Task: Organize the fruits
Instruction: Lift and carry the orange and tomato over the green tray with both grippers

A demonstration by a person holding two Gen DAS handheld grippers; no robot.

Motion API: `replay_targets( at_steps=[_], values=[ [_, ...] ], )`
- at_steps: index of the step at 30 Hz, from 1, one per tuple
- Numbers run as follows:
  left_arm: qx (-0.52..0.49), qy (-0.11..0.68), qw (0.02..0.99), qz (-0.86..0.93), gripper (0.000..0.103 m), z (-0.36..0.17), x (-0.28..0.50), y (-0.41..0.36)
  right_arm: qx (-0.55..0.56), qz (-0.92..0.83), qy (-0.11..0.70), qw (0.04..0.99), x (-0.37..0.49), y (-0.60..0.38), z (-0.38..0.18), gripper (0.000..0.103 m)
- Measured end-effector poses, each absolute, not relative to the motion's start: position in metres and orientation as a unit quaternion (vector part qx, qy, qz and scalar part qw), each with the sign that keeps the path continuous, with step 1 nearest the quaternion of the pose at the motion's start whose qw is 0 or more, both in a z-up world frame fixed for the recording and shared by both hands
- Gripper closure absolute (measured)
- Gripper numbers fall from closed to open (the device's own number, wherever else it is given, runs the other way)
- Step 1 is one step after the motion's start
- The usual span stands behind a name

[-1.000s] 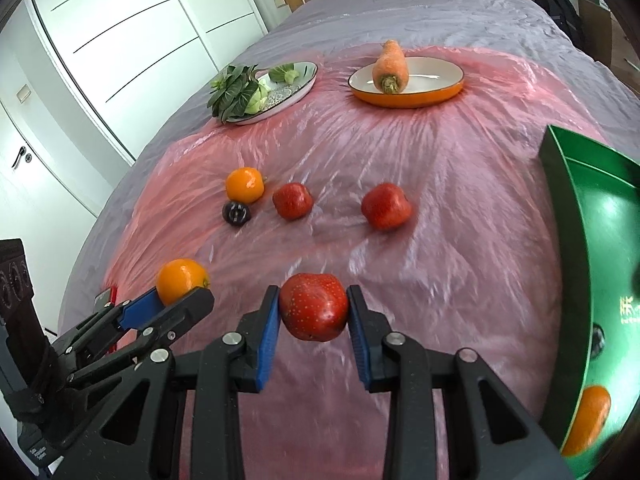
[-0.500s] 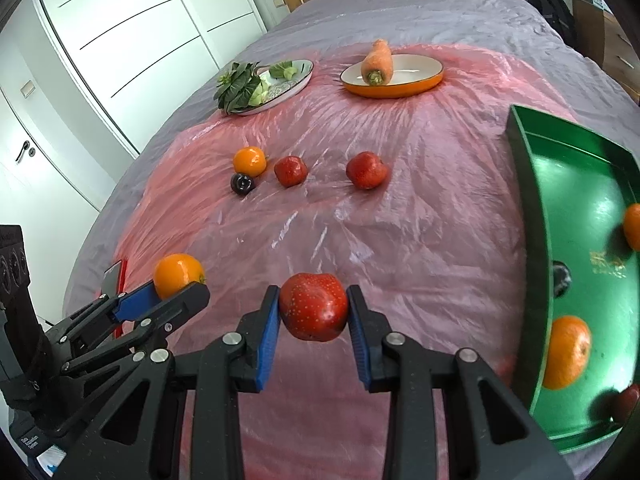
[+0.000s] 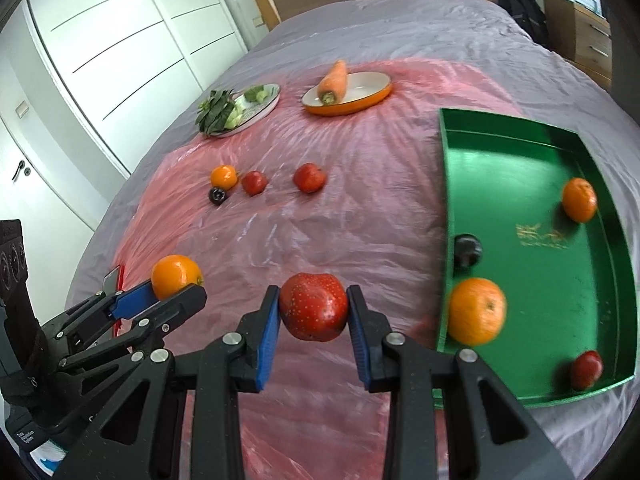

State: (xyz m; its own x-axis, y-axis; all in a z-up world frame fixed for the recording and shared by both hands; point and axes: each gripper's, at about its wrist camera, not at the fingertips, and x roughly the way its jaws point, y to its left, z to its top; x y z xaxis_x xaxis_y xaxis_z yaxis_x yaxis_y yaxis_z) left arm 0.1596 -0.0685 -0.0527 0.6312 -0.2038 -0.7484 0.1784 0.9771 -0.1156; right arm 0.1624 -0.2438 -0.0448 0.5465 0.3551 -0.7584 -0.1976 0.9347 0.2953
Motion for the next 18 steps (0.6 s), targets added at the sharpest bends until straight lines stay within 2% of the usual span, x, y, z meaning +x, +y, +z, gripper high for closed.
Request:
replay_targets(
  at_steps=[18],
  values=[
    [-0.009,0.437,0.88,-0.185,0.07,-0.034,0.176,-0.16,0.126,0.063,0.431,0.891,0.137,-0.382,-0.039,0.049]
  ],
)
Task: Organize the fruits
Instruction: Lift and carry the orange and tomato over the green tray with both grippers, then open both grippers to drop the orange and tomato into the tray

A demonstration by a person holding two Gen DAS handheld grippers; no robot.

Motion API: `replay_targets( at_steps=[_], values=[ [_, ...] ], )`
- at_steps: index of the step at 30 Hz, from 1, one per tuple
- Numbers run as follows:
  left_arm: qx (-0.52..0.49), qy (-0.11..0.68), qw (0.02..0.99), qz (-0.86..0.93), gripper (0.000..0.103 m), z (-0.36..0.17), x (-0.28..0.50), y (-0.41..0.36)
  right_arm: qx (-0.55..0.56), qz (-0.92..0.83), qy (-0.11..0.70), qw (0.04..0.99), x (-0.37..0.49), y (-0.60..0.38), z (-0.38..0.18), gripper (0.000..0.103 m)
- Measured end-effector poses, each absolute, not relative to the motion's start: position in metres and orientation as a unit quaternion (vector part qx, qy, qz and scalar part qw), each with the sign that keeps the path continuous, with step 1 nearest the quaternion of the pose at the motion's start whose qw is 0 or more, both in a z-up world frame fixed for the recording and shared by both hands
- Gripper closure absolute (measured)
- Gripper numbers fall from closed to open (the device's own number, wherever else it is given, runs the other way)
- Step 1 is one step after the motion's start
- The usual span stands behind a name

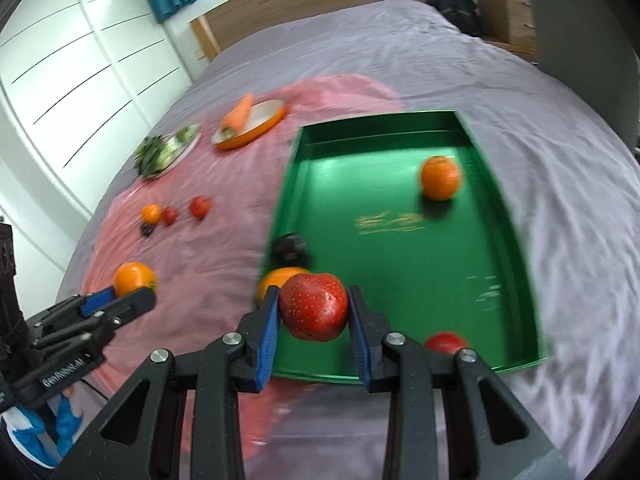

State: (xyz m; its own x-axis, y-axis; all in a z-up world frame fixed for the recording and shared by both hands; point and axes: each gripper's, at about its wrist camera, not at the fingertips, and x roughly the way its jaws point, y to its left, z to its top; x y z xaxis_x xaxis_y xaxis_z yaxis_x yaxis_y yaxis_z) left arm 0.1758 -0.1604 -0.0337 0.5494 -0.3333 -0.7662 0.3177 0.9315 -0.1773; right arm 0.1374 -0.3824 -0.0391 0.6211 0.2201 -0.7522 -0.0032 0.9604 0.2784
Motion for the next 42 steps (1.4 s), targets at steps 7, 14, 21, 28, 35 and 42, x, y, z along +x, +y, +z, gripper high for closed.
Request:
replay_targets(
  at_steps=[7,14,21,28,35,42],
  values=[
    [0.005,0.44,0.872,-0.215,0.07,-0.033,0.204,-0.21,0.12,0.04,0.434,0.892,0.152,-0.422,-0.048,0.049],
    [0.023,0.452,0.861,-0.234,0.07,-0.049,0.226,-0.258,0.118,0.029,0.444,0.888,0.172,-0.445,-0.066,0.049],
    [0.043,0.466,0.852,-0.235,0.07,-0.071,0.241,-0.288,0.108,0.026,0.457,0.883,0.188,-0.458,-0.085,0.049],
    [0.057,0.473,0.847,-0.235,0.07,-0.09,0.246,-0.299,0.09,0.021,0.462,0.882,0.19,-0.457,-0.096,0.049],
    [0.066,0.478,0.845,-0.231,0.07,-0.101,0.243,-0.303,0.072,0.018,0.461,0.884,0.188,-0.452,-0.099,0.048],
    [0.073,0.479,0.845,-0.229,0.07,-0.1,0.243,-0.306,0.075,0.016,0.463,0.883,0.187,-0.45,-0.098,0.047]
  ],
)
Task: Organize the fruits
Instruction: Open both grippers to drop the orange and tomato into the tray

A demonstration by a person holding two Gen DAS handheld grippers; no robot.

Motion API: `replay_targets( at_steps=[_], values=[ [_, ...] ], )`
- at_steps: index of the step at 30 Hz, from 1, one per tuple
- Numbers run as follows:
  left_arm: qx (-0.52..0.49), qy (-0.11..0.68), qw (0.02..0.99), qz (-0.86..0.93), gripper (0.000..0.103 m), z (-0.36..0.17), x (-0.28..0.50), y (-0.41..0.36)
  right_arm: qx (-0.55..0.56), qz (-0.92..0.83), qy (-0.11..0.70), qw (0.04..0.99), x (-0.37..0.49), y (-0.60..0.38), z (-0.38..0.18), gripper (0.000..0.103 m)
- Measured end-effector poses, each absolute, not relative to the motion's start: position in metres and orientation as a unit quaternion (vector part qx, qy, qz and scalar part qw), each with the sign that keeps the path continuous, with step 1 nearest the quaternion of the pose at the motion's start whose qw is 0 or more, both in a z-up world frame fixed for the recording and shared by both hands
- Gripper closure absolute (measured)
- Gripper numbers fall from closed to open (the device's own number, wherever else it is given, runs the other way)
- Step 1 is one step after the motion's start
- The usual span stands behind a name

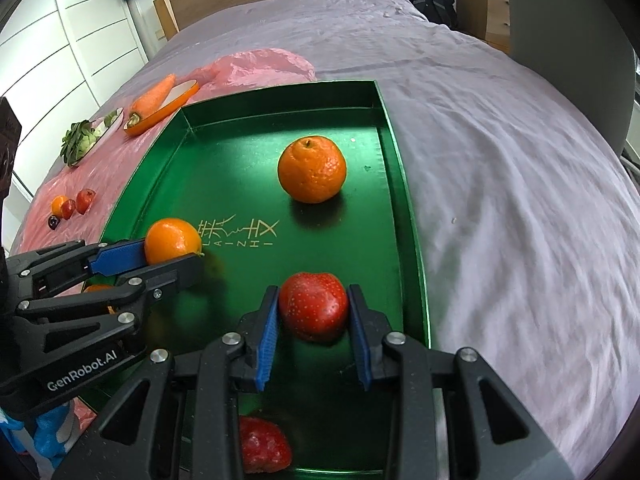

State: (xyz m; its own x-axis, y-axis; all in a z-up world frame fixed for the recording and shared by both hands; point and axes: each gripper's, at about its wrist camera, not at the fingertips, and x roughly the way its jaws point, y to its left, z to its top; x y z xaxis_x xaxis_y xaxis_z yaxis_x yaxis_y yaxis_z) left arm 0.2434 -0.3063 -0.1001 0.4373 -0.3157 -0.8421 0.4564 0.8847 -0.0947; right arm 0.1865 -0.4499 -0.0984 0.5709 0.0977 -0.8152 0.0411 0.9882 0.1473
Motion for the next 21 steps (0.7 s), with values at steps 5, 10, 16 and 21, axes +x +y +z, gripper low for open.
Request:
replay_targets(
  at_steps=[5,10,16,21],
  values=[
    [0.064,0.483,0.842,-0.231,0.069,-0.096,0.243,-0.302,0.075,0.014,0.466,0.881,0.187,-0.451,-0.098,0.047],
    [0.059,0.479,0.843,-0.238,0.069,-0.088,0.242,-0.297,0.082,0.015,0.466,0.881,0.186,-0.451,-0.094,0.01],
    [0.057,0.472,0.846,-0.24,0.069,-0.078,0.236,-0.289,0.082,0.01,0.463,0.883,0.179,-0.449,-0.085,0.009],
    [0.066,0.473,0.842,-0.249,0.068,-0.079,0.232,-0.291,0.081,0.005,0.459,0.885,0.171,-0.448,-0.075,0.005]
  ],
)
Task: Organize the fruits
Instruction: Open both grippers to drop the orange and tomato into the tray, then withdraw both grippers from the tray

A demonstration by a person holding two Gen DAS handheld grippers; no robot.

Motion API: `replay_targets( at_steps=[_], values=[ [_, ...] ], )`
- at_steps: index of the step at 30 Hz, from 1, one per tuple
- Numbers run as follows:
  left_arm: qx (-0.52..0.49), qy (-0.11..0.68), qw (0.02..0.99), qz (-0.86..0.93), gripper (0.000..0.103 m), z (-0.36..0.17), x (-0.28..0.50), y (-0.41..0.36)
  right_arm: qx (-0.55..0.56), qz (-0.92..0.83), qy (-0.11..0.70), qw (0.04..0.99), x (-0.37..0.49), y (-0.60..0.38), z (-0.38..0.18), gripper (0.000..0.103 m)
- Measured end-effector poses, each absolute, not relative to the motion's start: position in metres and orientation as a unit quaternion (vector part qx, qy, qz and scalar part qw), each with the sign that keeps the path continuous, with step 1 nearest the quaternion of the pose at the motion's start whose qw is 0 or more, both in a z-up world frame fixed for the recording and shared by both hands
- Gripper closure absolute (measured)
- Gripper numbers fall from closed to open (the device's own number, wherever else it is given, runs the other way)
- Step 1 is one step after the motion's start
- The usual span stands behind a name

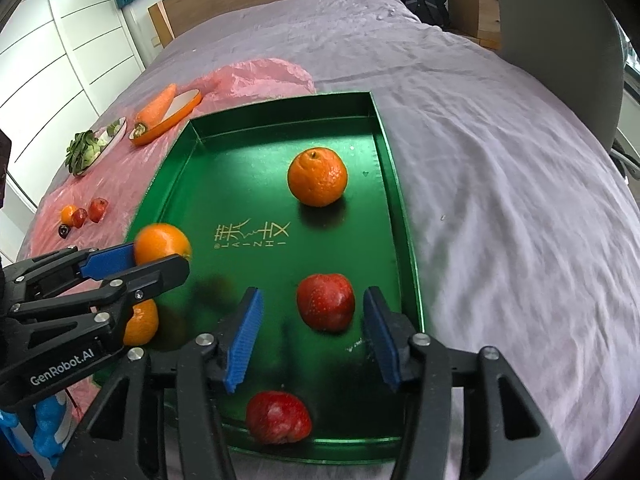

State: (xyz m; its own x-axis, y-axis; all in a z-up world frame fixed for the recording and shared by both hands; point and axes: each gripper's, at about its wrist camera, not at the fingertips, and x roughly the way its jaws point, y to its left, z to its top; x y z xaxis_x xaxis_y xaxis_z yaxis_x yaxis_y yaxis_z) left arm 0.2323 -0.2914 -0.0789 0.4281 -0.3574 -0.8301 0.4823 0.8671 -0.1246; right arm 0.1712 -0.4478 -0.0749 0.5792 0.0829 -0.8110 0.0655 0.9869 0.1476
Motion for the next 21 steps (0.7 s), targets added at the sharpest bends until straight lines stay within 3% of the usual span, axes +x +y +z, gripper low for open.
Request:
replay_targets(
  at_steps=[13,21],
  values=[
    [0.06,0.464,0.847,-0.251,0.068,-0.066,0.22,-0.28,0.086,-0.016,0.455,0.886,0.151,-0.456,-0.062,0.005],
    [0.047,0.45,0.857,-0.245,0.061,-0.045,0.199,-0.251,0.091,-0.012,0.447,0.89,0.133,-0.446,-0.046,0.004]
  ],
)
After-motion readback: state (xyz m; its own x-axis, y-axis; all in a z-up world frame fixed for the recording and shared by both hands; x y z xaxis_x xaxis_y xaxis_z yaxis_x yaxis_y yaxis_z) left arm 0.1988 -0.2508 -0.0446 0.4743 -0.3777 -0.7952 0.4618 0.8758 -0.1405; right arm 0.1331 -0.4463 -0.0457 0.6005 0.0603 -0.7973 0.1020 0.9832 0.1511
